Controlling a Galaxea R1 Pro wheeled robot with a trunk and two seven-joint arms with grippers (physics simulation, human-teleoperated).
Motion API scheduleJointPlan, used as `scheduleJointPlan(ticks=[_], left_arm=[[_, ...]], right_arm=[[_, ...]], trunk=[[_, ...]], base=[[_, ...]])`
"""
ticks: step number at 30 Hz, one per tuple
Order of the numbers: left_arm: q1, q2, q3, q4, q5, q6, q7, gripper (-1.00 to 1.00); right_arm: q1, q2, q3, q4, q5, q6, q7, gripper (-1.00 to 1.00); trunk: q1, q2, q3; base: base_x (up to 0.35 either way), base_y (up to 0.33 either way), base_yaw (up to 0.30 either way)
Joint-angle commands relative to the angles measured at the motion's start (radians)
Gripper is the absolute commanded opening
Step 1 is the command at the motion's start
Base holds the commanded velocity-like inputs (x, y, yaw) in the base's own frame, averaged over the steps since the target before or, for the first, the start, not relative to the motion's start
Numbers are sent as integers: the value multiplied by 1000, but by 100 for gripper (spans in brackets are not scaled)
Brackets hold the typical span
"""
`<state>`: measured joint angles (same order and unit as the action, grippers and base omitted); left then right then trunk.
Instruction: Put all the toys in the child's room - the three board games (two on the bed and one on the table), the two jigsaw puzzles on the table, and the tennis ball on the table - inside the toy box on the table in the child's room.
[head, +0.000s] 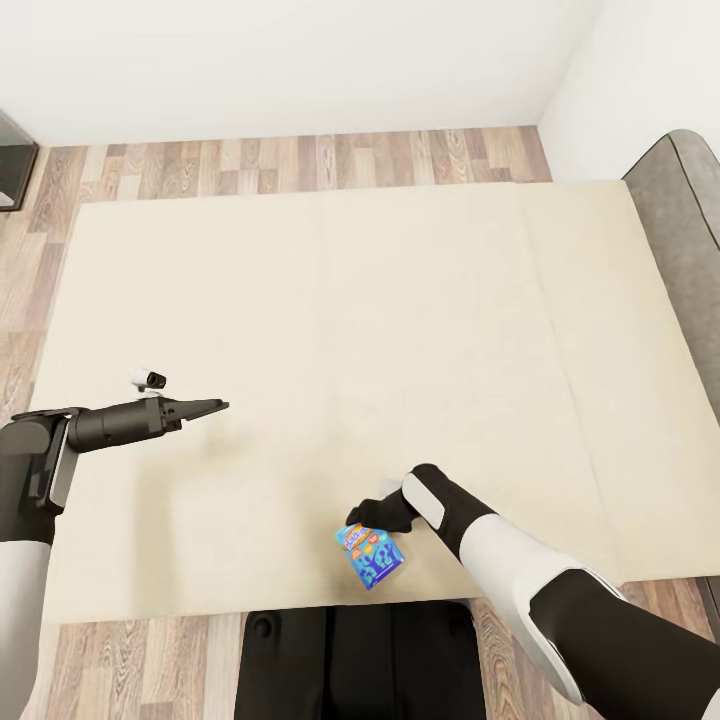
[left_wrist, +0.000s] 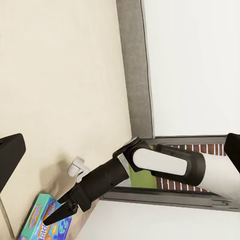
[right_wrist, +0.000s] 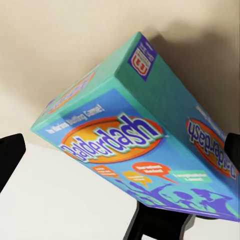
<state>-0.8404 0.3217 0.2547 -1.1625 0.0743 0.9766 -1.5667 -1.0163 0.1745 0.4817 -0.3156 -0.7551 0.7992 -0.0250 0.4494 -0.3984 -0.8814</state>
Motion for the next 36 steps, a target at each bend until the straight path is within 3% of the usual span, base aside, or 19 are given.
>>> scheduleJointPlan(ticks=[1, 36], left_arm=[[0, 0, 0, 0, -1, 11, -4, 100], [0, 0, 0, 1, -1, 10, -4, 100]], right_arm=[[-1, 0, 4, 0, -4, 1, -3, 100], [-2, 0, 2, -2, -14, -97, 4, 100]], trunk=[[1, -2, -1], [1, -2, -1]], base=[[0, 0, 0], [0, 0, 0]])
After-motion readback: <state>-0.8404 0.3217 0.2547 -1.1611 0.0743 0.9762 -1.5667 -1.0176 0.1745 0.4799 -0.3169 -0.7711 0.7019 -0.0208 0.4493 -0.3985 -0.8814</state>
